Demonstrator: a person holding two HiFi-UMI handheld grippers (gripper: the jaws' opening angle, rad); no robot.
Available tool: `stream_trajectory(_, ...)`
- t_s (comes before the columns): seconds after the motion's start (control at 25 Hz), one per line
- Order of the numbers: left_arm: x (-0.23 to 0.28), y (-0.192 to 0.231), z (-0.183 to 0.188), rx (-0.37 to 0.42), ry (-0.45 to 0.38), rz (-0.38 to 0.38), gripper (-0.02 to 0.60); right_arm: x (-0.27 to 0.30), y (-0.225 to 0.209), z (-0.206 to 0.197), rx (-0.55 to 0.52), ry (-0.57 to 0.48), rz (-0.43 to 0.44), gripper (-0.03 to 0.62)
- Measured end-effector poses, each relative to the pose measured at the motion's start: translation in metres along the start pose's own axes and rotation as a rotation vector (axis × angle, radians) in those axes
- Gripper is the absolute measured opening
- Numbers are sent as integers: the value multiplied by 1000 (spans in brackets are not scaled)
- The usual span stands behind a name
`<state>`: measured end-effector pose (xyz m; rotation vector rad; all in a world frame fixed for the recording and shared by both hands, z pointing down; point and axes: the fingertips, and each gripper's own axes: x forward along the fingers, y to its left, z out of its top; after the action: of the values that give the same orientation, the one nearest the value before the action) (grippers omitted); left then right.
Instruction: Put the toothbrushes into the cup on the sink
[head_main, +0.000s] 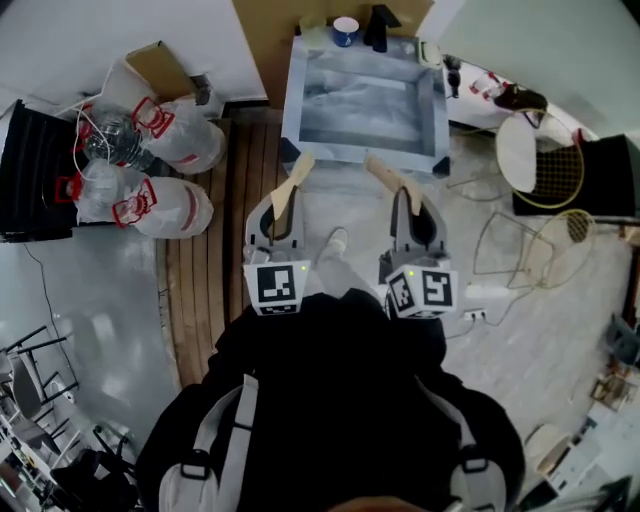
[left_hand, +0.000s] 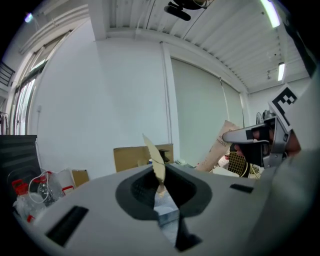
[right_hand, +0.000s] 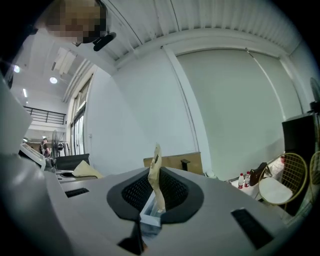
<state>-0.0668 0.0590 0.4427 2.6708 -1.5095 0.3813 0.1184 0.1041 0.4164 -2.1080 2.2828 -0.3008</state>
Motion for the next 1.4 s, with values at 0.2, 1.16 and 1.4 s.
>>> stream_trajectory(0.2, 62, 3, 28, -44, -32, 18, 29, 58, -27, 17, -15, 6, 32, 33)
stream_trajectory(1.16, 221, 83, 64, 24, -33, -59, 29, 215, -38, 39, -23, 5, -30, 33)
stream_trajectory(1.4, 258, 105, 69, 59, 1, -92, 29, 247, -37, 45, -20, 0, -55, 33)
